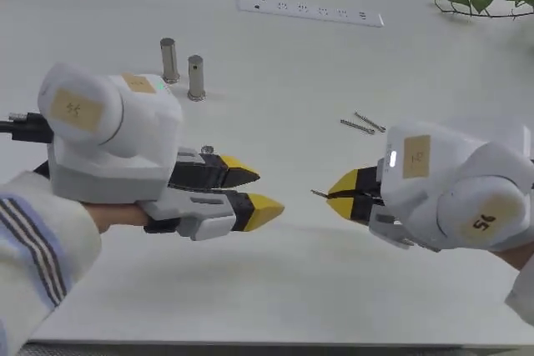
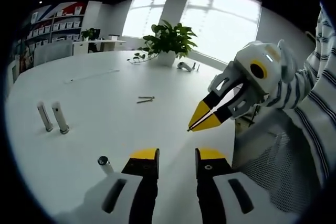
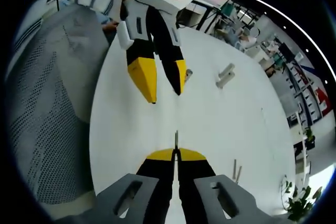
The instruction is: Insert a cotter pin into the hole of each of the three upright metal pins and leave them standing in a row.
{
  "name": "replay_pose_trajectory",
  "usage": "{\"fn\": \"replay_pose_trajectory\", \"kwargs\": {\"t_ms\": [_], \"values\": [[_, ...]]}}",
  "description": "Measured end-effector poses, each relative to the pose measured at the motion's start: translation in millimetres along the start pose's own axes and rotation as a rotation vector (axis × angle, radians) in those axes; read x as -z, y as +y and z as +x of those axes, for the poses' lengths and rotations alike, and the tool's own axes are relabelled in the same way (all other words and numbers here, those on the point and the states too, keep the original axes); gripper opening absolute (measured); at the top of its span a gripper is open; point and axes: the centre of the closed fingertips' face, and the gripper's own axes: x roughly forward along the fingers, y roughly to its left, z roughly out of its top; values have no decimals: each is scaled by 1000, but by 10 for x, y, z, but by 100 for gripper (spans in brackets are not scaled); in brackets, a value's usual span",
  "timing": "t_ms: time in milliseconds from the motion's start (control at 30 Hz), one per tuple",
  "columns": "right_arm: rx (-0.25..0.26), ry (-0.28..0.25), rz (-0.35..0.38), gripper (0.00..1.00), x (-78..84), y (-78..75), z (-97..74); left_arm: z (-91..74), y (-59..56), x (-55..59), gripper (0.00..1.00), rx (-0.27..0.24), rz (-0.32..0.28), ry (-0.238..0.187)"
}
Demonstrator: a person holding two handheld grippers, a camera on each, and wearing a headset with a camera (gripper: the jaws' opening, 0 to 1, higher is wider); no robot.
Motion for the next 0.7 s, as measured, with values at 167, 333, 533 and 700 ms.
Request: {"fn": "replay_pose_trajectory", "kwargs": {"t_ms": [167,333,533,700], "values": [[1,-6,-6,2,-35,14,1,31,-35,-11,20,22,-48,-9],[8,-8,-15,2,-61,22,4,59,-53,-31,18,38,-93,-22],[12,-12,-19,2,-92,30,6,93,-79,-58,14,56,-139,-30],[14,-16,-26,2,-118,44,13,112,-103,-74,13,66,-152,-35]]}}
